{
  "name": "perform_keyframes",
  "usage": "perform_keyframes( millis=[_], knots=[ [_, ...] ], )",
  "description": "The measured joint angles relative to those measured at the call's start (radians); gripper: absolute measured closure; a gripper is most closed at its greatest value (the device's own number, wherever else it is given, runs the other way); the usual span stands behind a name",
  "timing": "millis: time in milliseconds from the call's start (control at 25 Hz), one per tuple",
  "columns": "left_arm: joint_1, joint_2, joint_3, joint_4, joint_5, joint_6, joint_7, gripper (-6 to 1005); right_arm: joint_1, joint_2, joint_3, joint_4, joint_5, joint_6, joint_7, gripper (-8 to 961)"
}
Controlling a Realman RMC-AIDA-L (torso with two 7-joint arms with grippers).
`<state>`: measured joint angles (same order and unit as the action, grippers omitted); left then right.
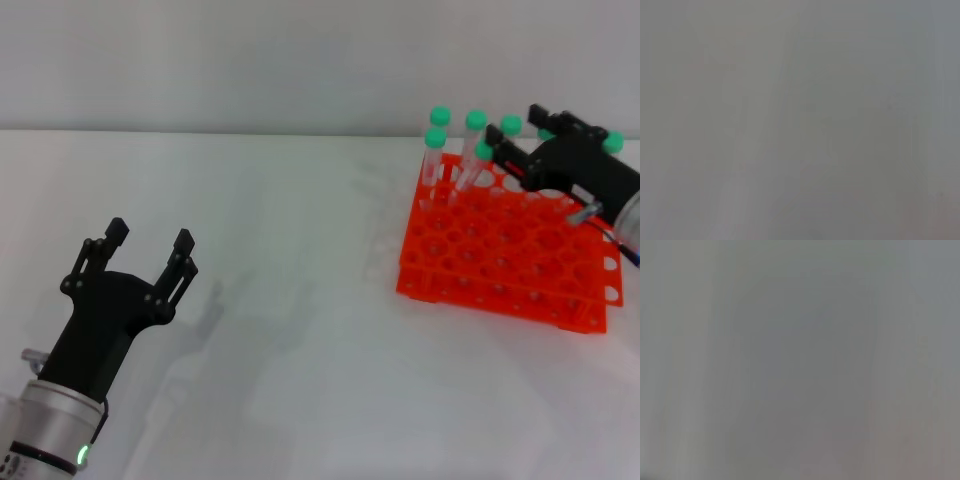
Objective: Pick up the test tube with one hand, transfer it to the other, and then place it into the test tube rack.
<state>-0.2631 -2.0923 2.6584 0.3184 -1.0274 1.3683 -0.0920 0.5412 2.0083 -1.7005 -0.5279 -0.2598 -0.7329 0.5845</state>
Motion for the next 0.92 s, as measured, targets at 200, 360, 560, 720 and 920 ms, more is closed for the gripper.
perform_keyframes(
  millis=[200,360,560,720,920],
  knots=[
    [-0.021,0.000,0.000,-0.009,-0.002,-0.002,0.000,211,-0.051,0.001,0.094,0.007,0.001,-0.082,0.000,336],
    [-0.029,-0.001,0.000,-0.010,-0.012,-0.014,-0.006,206,-0.082,0.004,0.163,0.032,0.004,-0.123,-0.012,336],
    [-0.055,0.000,0.000,-0.013,-0.046,-0.039,-0.015,206,-0.085,0.007,0.285,0.164,0.009,-0.224,-0.070,336],
    [-0.074,0.000,0.000,-0.013,-0.073,-0.064,-0.015,206,-0.085,0.008,0.381,0.233,0.010,-0.258,-0.136,336],
    [-0.078,0.000,0.000,-0.013,-0.090,-0.076,-0.015,206,-0.086,0.012,0.465,0.281,0.011,-0.266,-0.182,336]
  ],
)
